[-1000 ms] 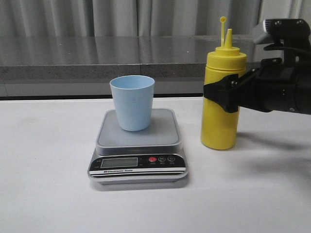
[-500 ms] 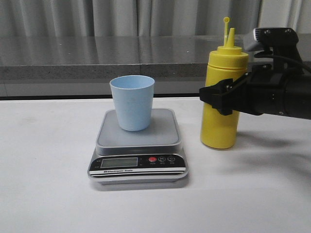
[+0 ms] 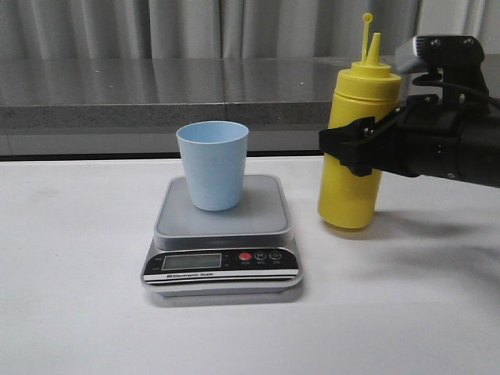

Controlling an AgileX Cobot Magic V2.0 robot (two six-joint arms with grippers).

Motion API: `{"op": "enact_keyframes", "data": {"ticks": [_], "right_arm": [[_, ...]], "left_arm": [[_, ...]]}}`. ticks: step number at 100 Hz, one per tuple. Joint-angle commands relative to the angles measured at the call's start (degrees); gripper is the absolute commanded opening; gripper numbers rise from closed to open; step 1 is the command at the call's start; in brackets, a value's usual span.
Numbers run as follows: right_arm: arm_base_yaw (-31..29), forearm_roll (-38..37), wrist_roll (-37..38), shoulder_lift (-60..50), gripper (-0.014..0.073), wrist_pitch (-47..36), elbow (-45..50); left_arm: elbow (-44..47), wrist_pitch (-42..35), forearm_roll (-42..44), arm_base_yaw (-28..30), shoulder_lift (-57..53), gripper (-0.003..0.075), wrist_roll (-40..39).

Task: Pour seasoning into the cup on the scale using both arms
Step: 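Lift the yellow bottle up with the right gripper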

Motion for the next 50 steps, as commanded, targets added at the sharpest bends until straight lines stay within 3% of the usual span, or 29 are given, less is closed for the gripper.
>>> {"op": "enact_keyframes", "data": {"ticks": [1, 11, 24, 50], "right_arm": [[-0.1, -0.8, -2.5, -4.5, 0.0069, -3.4, -1.2], [-0.1, -1.0, -4.6, -7.8, 0.0069, 1.0, -1.4], [0.0, -2.6, -5.1, -12.3, 0.0065, 13.5, -4.0], [4.3, -14.1, -5.1, -17.7, 0.0065, 39.3, -14.3]], "left_arm": [[-1.5, -4.7, -0.3, 0.2, 0.2, -0.0018, -0.2], [-1.5, -4.7, -0.3, 0.2, 0.2, -0.0018, -0.2], [-1.5, -4.7, -0.3, 0.2, 0.2, -0.0018, -0.2], [-1.5, -4.7, -0.3, 0.2, 0.2, -0.0018, -0.2]]}}
